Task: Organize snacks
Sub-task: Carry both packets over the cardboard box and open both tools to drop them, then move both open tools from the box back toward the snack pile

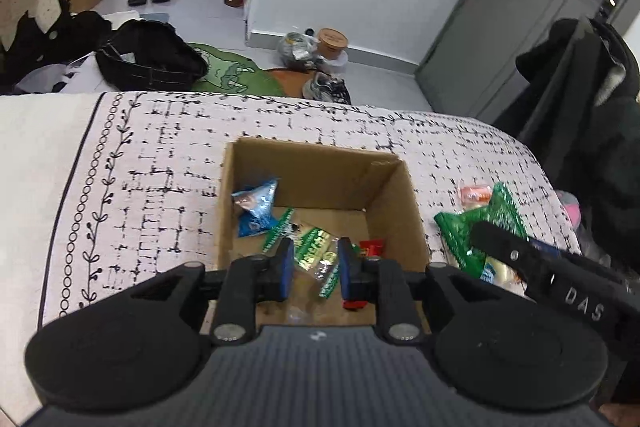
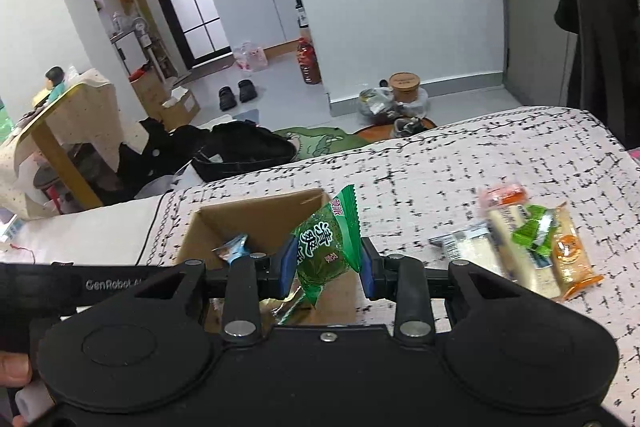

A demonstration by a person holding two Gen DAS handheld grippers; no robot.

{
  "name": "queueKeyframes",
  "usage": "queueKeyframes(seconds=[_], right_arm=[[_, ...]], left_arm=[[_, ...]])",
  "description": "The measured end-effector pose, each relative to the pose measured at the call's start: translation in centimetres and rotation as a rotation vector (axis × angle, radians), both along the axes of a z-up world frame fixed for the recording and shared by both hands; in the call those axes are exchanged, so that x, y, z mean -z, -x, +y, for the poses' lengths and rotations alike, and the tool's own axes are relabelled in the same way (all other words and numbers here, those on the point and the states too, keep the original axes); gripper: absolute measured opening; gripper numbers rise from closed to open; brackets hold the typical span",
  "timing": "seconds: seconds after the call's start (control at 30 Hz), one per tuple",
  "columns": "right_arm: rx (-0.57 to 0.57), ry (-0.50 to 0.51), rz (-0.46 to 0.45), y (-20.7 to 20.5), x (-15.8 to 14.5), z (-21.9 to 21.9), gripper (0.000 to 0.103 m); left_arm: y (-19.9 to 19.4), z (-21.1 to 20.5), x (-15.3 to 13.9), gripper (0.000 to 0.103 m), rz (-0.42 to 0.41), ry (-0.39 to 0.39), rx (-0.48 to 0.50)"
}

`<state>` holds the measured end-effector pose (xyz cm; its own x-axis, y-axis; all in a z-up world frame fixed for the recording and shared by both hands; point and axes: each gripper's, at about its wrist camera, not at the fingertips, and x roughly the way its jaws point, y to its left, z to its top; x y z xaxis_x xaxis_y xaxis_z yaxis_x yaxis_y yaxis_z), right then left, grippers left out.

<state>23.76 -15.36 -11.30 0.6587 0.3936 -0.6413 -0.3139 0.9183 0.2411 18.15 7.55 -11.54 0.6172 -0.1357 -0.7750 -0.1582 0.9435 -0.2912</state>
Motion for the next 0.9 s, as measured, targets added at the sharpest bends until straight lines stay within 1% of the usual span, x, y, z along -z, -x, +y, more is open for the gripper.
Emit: queueKeyframes(seconds=[0.03,0.13,0.2,0.23,0.3,0.4,0.47,0.53,0.63,0.7,0.8,0.9], right_arm=[[-0.005,-0.003,0.003,0.0,0.0,0.2,0.031],[-0.034,-0.025,0.01,0.1,0.0,0.8,0.032],[-0.061,-0.034,0.012,0.3,-0.1,1.1,0.035],[-0.066,-0.028,0.007,0.4,-0.1,1.2,0.04],[-0.059,-0.022,-0.002,0.5,-0.3,1.1,0.05],[-0.033,-0.014,0.002,0.5,-0.4,0.5,0.054],[-0.009,0.006,0.002,0.5,-0.3,0.0,0.061],[0.021,0.016,-0.004,0.5,-0.5,-0.6,0.078],[0.052,0.041,-0.024,0.8,-0.6,-1.7,0.091],[0.068,0.065,-0.027,0.9,-0.5,-2.2,0.094],[0.085,0.084,-0.021,1.1,-0.4,-3.1,0.098],[0.104,0.094,-0.022,1.5,-0.3,-4.0,0.102]], left_arm=[[0.0,0.2,0.0,0.025,0.0,0.002,-0.01],[0.2,0.8,0.0,0.034,-0.005,0.005,-0.037],[0.3,0.9,-0.1,0.045,-0.008,0.001,-0.053],[0.3,0.9,-0.1,0.048,-0.01,-0.004,-0.059],[0.4,0.9,-0.2,0.061,-0.018,-0.021,-0.067],[0.5,0.7,-0.4,0.073,-0.042,-0.037,-0.076],[0.7,0.7,-0.5,0.077,-0.061,-0.032,-0.079],[0.6,0.6,-0.5,0.08,-0.067,-0.022,-0.08],[0.3,0.0,-0.3,0.083,-0.063,-0.022,-0.063],[0.3,-0.5,-0.3,0.089,-0.07,-0.035,-0.054],[0.4,-1.3,-0.4,0.09,-0.091,-0.066,-0.029],[0.3,-2.0,-0.3,0.091,-0.075,-0.095,-0.02]])
